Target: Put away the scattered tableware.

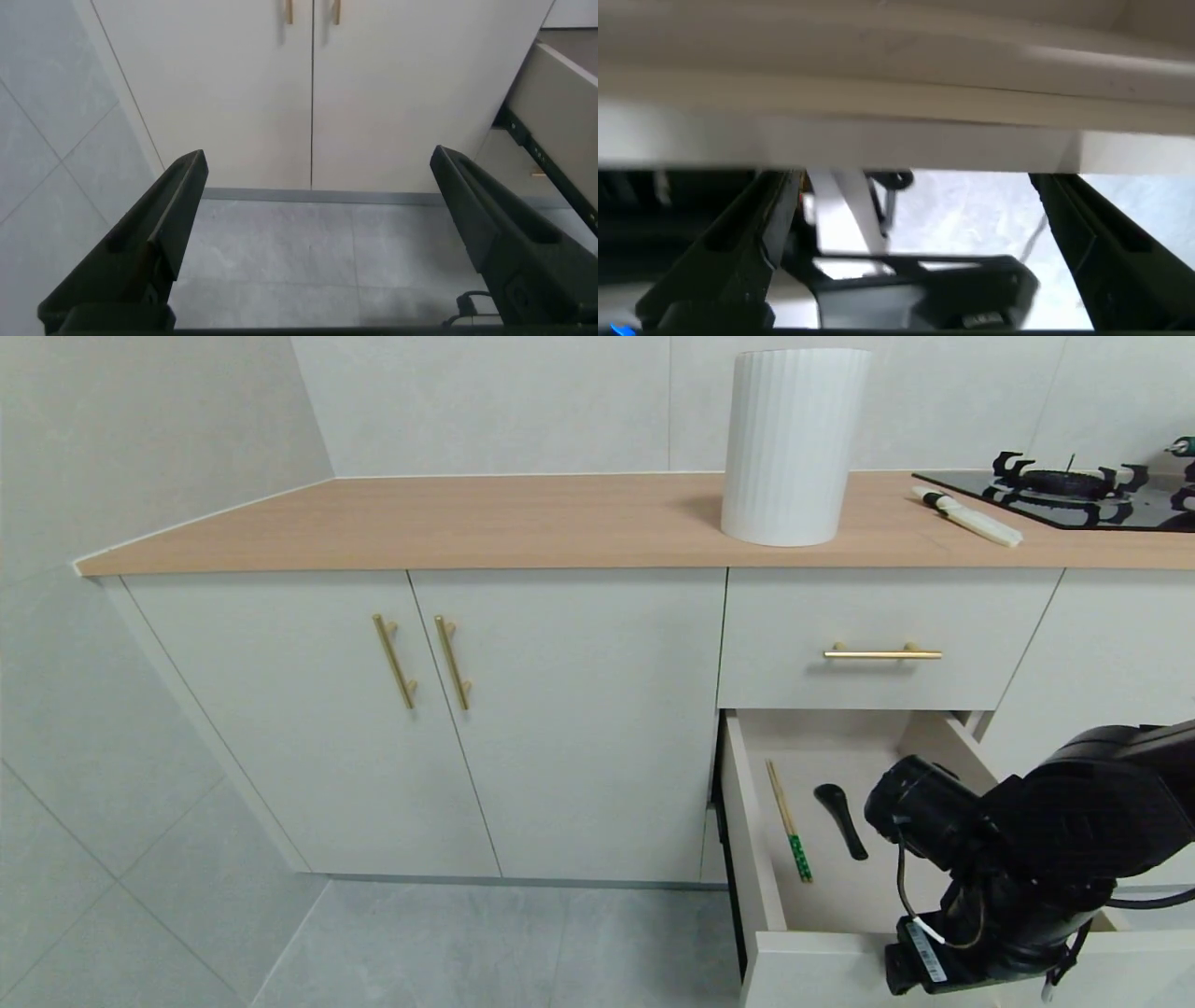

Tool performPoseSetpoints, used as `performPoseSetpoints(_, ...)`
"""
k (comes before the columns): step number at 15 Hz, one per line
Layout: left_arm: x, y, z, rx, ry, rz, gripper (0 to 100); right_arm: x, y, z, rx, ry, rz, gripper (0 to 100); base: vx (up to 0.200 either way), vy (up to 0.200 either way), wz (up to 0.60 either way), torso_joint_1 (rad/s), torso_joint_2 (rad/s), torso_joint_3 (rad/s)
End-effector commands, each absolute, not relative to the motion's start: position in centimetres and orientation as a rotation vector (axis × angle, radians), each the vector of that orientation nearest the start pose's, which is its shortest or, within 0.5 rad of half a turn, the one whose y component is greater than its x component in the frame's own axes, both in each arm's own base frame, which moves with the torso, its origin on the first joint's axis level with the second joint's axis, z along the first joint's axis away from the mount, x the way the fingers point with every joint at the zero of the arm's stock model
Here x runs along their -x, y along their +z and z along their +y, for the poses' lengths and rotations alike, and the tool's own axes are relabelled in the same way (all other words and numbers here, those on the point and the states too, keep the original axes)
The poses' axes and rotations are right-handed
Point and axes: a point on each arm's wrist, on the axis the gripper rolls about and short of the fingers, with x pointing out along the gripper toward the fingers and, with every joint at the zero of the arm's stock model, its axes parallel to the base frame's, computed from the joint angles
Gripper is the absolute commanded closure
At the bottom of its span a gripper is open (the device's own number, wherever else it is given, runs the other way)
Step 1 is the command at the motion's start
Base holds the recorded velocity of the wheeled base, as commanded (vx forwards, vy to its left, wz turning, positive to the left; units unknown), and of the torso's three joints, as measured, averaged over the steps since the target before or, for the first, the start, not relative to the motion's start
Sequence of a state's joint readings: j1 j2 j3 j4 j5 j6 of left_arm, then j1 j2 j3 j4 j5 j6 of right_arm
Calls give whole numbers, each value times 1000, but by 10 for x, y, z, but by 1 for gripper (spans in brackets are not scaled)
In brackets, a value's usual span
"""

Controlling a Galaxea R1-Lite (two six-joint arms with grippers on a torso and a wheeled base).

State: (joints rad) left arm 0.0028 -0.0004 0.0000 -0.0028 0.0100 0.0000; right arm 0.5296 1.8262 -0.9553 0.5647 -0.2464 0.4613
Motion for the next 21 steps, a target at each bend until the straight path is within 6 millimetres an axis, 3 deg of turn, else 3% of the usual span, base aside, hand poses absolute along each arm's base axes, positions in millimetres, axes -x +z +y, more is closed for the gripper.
performPoseSetpoints(1, 23, 76, 0, 0, 14, -3, 0, -238, 103, 121, 122, -109, 1296, 0, 0, 0, 0, 0, 0, 0)
performPoseSetpoints(8, 23, 76, 0, 0, 14, -3, 0, -268, 99, 102, -11, -184, 1110, 0, 0, 0, 0, 0, 0, 0)
performPoseSetpoints(13, 23, 76, 0, 0, 14, -3, 0, -293, 76, 90, -71, -269, 911, 0, 0, 0, 0, 0, 0, 0)
performPoseSetpoints(21, 23, 76, 0, 0, 14, -3, 0, -332, 63, 67, -123, -284, 710, 0, 0, 0, 0, 0, 0, 0)
